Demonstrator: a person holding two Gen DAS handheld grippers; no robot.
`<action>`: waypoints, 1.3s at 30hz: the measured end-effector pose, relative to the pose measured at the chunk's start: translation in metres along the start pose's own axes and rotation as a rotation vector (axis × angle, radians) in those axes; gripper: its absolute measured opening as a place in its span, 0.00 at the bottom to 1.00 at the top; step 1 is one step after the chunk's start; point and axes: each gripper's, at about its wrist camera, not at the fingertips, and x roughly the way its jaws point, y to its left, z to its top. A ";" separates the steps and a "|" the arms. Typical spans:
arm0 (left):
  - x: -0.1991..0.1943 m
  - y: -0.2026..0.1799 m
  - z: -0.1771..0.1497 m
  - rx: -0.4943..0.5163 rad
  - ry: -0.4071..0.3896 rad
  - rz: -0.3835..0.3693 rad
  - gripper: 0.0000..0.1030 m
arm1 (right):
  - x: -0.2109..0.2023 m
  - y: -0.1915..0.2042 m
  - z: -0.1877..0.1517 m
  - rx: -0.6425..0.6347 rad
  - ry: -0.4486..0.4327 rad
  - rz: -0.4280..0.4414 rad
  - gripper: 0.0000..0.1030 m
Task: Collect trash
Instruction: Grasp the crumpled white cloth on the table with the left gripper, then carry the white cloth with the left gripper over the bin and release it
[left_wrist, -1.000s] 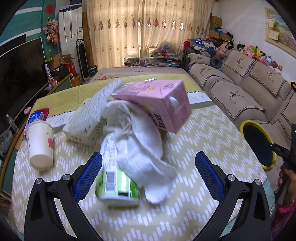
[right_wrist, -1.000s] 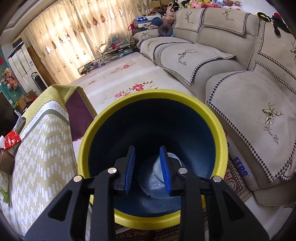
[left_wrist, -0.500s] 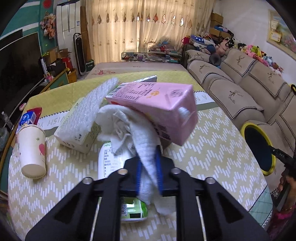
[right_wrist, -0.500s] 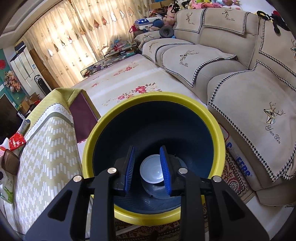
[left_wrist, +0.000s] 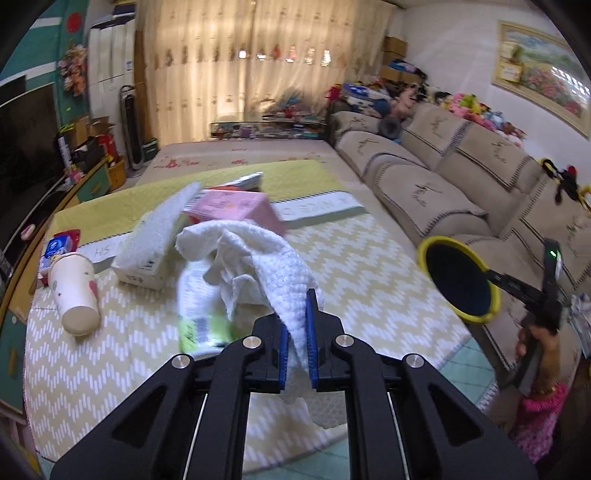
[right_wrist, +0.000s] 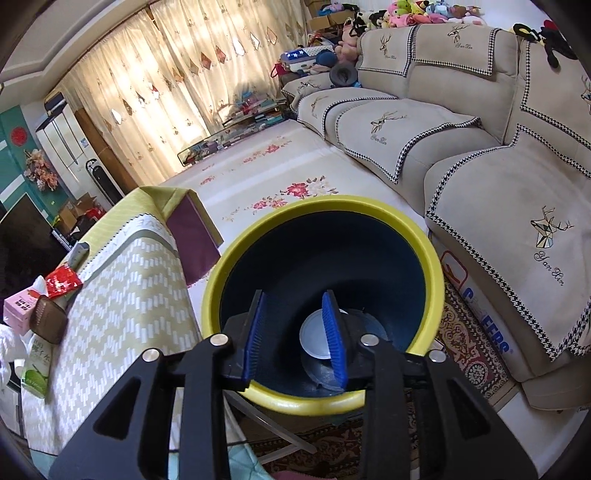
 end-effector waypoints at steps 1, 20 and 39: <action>-0.002 -0.007 -0.002 0.011 0.001 -0.011 0.09 | -0.003 -0.001 -0.001 0.001 -0.004 0.002 0.30; 0.100 -0.233 0.054 0.340 0.106 -0.342 0.09 | -0.045 -0.081 -0.004 0.103 -0.074 -0.099 0.30; 0.201 -0.340 0.089 0.402 0.192 -0.352 0.83 | -0.045 -0.115 -0.007 0.149 -0.053 -0.101 0.31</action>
